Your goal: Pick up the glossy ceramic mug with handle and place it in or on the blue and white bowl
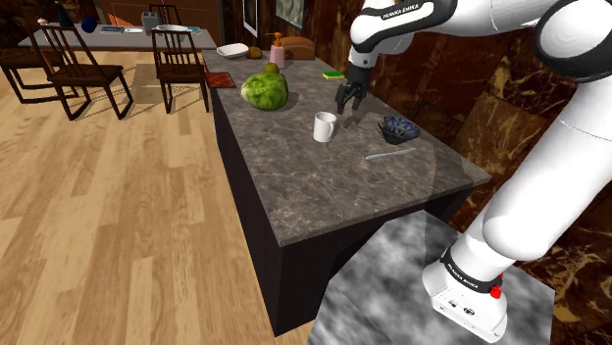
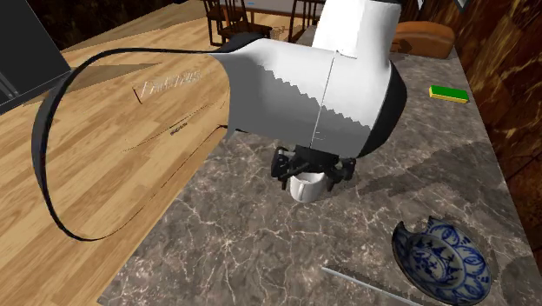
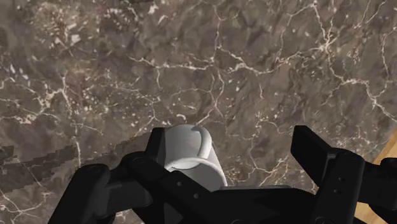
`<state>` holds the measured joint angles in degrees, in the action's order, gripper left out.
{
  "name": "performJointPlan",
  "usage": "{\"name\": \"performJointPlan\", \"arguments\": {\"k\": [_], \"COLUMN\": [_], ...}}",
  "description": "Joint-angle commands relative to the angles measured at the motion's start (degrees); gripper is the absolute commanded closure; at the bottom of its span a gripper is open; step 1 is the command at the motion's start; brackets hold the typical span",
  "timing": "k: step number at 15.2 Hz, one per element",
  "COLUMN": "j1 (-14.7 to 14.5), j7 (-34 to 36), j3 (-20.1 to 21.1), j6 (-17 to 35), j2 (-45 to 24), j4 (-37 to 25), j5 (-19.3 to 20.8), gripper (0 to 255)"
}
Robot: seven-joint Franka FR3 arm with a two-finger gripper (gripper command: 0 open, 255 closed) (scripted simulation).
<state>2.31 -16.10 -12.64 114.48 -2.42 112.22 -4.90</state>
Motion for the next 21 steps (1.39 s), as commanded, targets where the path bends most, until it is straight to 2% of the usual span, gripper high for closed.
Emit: {"name": "performJointPlan", "arguments": {"k": [1, 10, 17, 21], "j1": [0.5, 4.7, 4.6, 4.6], "j7": [-1.3, -5.9, -6.3, -6.3], "j3": [-0.4, -0.5, -0.1, -0.1], "j6": [0.3, -1.7, 2.8, 3.2], "j2": [-4.3, -25.0, -26.7, -26.9], "j4": [-3.7, -25.0, -22.1, -21.9], "j5": [-1.0, -5.3, -5.8, -5.9], "gripper": [0, 0, 0, 0]}}
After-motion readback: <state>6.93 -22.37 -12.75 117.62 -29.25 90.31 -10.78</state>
